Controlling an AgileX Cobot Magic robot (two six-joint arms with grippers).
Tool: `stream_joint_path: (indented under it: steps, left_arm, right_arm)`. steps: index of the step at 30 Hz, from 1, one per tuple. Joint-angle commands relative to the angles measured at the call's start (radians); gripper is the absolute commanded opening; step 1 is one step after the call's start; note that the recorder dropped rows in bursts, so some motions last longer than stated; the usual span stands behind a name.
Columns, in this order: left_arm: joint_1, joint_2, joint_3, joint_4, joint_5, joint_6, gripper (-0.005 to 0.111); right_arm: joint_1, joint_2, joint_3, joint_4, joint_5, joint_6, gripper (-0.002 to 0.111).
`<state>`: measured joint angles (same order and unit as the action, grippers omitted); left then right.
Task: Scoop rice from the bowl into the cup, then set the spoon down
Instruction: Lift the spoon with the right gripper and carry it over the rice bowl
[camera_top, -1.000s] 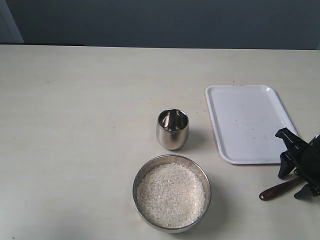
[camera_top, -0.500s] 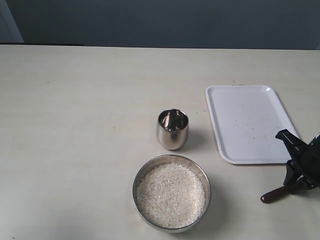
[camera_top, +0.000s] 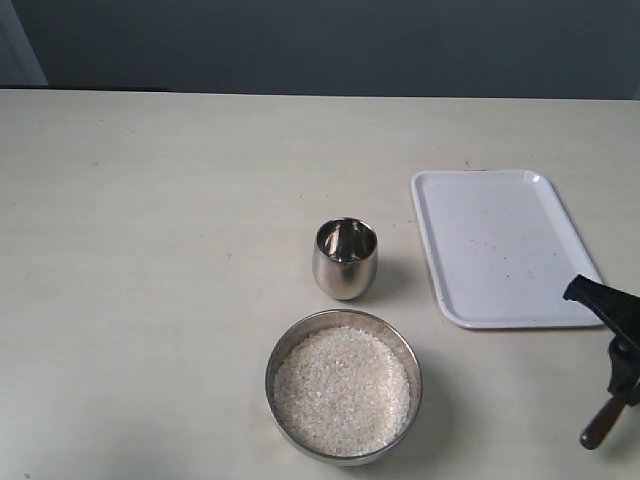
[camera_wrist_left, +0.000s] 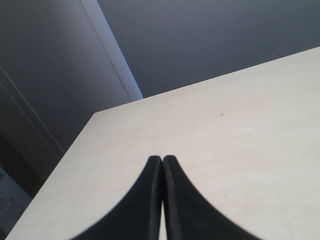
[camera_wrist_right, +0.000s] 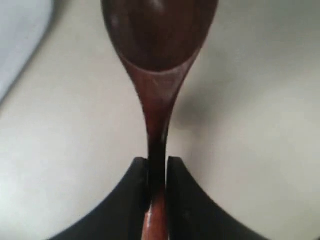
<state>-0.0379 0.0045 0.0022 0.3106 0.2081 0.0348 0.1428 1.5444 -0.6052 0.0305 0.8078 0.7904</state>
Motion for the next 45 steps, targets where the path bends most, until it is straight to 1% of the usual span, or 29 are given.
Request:
stream_joint_path:
  steps: [1,3,5,9,12,15,19,21,26,31,34,38,41,45]
  left_arm:
    - [-0.006,-0.005,-0.002,-0.003,-0.006,-0.006,0.000]
    - [-0.006,-0.005,-0.002,-0.003,-0.006,-0.006,0.000]
    - [-0.006,-0.005,-0.002,-0.003,-0.002,-0.006,0.000]
    - [-0.006,-0.005,-0.002,-0.002,-0.002,-0.006,0.000]
    - [-0.006,-0.005,-0.002,-0.002,-0.002,-0.006,0.000]
    - [-0.006,-0.005,-0.002,-0.002,-0.002,-0.006,0.000]
    - [-0.006,-0.005,-0.002,-0.002,-0.002,-0.006,0.000]
    - [-0.006,-0.005,-0.002,-0.002,-0.002,-0.006,0.000]
    - [-0.006,-0.005,-0.002,-0.002,-0.002,-0.006,0.000]
    - [-0.006,-0.005,-0.002,-0.002,-0.002,-0.006,0.000]
    - [-0.006,-0.005,-0.002,-0.002,-0.002,-0.006,0.000]
    - [-0.006,-0.005,-0.002,-0.002,-0.002,-0.006,0.000]
    - [-0.006,-0.005,-0.002,-0.002,-0.002,-0.006,0.000]
    - [-0.006,-0.005,-0.002,-0.002,-0.002,-0.006,0.000]
  right_arm:
    - [-0.001,-0.124,-0.027,-0.183,0.164,-0.022,-0.001]
    - [-0.001,-0.176,-0.070,-0.287,0.249,-0.063,-0.001]
    - [-0.001,-0.215,-0.136,-0.339,0.316,-0.168,-0.001]
    - [-0.001,-0.255,-0.310,-0.336,0.407,-0.376,-0.001]
    - [-0.001,-0.248,-0.452,-0.329,0.413,-0.563,-0.001]
    - [-0.001,-0.230,-0.571,-0.339,0.413,-0.696,-0.001]
    - [0.052,-0.188,-0.649,-0.419,0.413,-0.729,-0.001]
    - [0.110,-0.153,-0.660,-0.490,0.413,-0.779,-0.001]
    - [0.244,-0.066,-0.660,-0.693,0.413,-0.823,-0.001]
    - [0.382,0.016,-0.657,-0.693,0.413,-0.958,-0.001]
    - [0.488,0.050,-0.657,-0.698,0.413,-0.963,-0.001]
    - [0.607,0.076,-0.656,-0.722,0.413,-0.896,-0.001]
    - [0.676,0.085,-0.647,-0.725,0.413,-0.844,-0.001]
    - [0.787,0.099,-0.568,-0.721,0.413,-0.812,-0.001]
